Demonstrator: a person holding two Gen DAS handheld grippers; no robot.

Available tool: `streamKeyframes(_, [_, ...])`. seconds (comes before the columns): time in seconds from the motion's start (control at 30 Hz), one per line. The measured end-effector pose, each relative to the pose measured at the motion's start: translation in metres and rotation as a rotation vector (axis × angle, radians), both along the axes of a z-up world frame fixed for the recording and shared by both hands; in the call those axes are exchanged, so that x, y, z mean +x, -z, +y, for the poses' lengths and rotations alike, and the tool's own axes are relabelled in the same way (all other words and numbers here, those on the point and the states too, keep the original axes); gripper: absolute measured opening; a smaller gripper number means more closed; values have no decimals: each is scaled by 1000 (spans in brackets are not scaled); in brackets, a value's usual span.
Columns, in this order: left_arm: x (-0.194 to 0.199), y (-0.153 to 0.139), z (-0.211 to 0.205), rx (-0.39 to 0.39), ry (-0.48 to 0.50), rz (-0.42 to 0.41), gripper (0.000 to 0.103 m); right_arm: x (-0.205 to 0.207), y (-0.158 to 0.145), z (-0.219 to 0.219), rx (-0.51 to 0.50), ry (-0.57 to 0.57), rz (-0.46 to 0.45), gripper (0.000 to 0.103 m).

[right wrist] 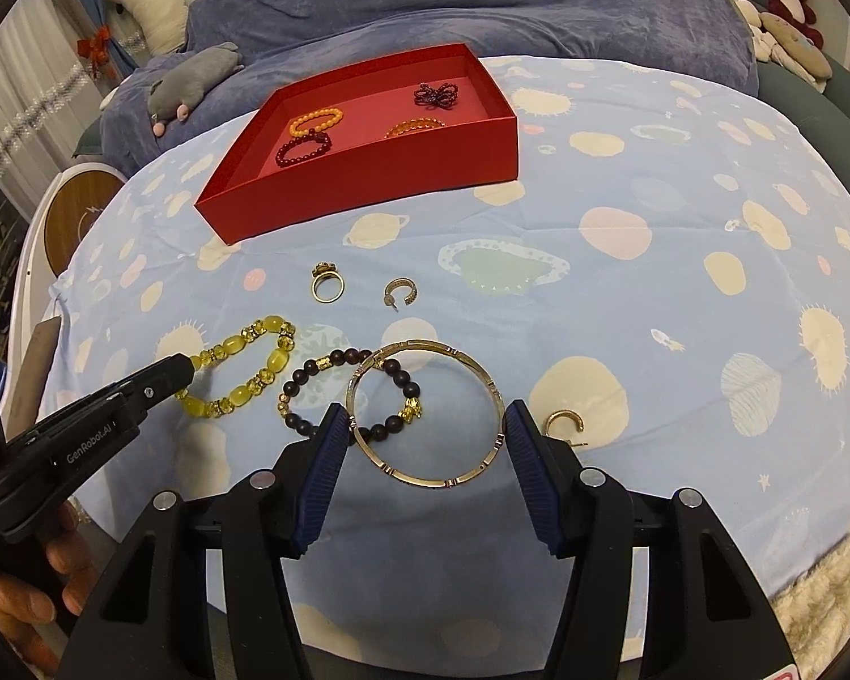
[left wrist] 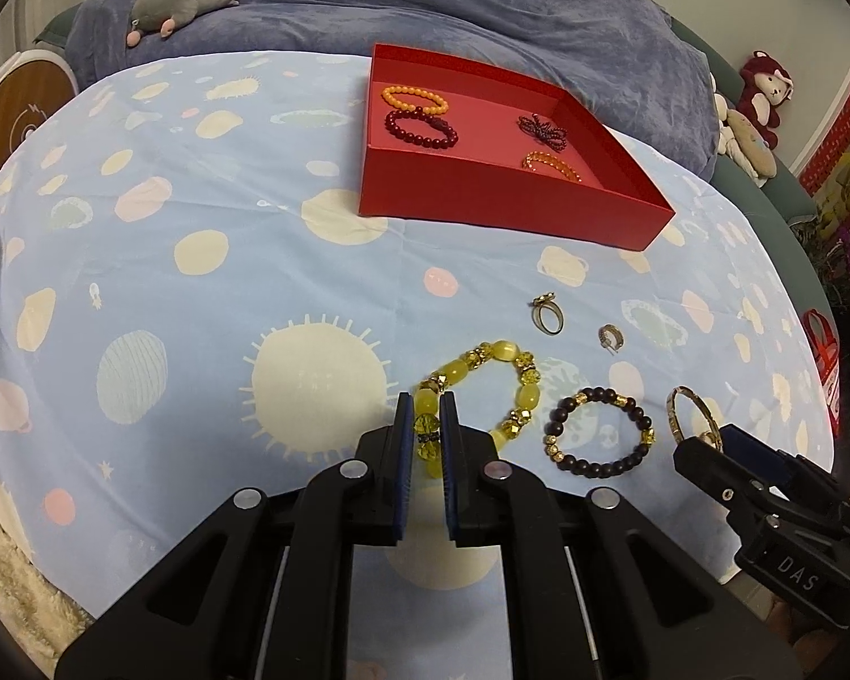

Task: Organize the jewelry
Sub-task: 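Grasp the yellow-green bead bracelet with the left tool while the right tool grasps the thin gold bangle, then carry both pieces into the red box and open both tools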

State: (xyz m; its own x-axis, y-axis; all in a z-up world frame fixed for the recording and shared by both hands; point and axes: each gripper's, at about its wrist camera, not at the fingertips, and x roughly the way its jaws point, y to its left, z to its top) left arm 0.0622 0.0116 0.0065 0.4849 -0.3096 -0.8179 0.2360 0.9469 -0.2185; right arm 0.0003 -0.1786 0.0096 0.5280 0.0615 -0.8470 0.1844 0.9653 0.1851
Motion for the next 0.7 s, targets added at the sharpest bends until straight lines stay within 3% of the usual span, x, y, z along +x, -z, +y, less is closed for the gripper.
streamKeyframes(0.37, [-14,-23,-6,-13,31,-32,9,-18,-7,4,-5,-31,-5,55])
streamKeyframes(0.7, [-9,-59,-16,-75,68,-53,9,-11,-21,-3,11,-18,-35,55])
